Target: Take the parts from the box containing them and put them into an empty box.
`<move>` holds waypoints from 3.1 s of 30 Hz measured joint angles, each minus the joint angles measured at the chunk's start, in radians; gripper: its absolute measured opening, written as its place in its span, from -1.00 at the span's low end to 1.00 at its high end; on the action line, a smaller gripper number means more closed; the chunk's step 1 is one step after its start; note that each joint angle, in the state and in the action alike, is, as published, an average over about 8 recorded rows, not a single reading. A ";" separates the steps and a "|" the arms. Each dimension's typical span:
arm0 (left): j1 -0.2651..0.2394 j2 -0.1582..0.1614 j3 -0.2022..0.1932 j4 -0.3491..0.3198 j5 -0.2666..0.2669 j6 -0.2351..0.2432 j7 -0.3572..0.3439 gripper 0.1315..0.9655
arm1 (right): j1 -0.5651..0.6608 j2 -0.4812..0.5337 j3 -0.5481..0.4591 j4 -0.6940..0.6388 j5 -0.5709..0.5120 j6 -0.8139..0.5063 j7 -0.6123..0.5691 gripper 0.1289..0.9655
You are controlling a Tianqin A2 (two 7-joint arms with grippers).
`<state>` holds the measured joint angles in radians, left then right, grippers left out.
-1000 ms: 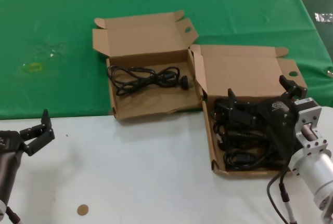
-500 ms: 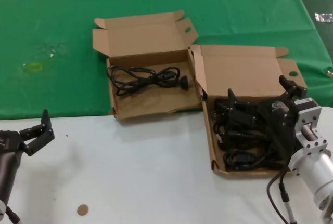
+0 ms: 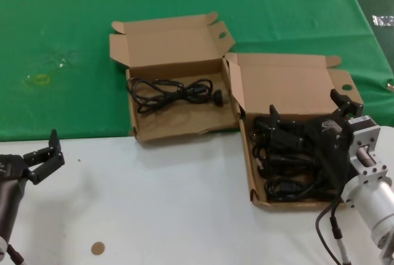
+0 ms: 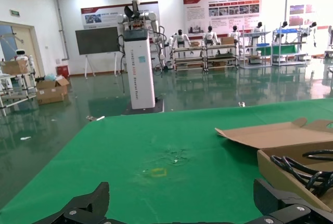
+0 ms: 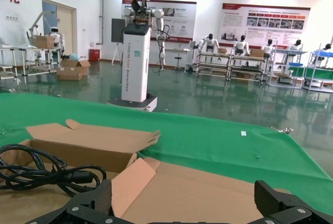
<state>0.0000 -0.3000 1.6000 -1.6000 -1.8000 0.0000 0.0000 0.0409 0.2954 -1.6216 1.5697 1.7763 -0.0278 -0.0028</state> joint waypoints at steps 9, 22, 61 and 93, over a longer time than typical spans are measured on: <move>0.000 0.000 0.000 0.000 0.000 0.000 0.000 1.00 | 0.000 0.000 0.000 0.000 0.000 0.000 0.000 1.00; 0.000 0.000 0.000 0.000 0.000 0.000 0.000 1.00 | 0.000 0.000 0.000 0.000 0.000 0.000 0.000 1.00; 0.000 0.000 0.000 0.000 0.000 0.000 0.000 1.00 | 0.000 0.000 0.000 0.000 0.000 0.000 0.000 1.00; 0.000 0.000 0.000 0.000 0.000 0.000 0.000 1.00 | 0.000 0.000 0.000 0.000 0.000 0.000 0.000 1.00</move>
<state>0.0000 -0.3000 1.6000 -1.6000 -1.8000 0.0000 0.0000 0.0410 0.2954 -1.6216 1.5697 1.7763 -0.0278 -0.0028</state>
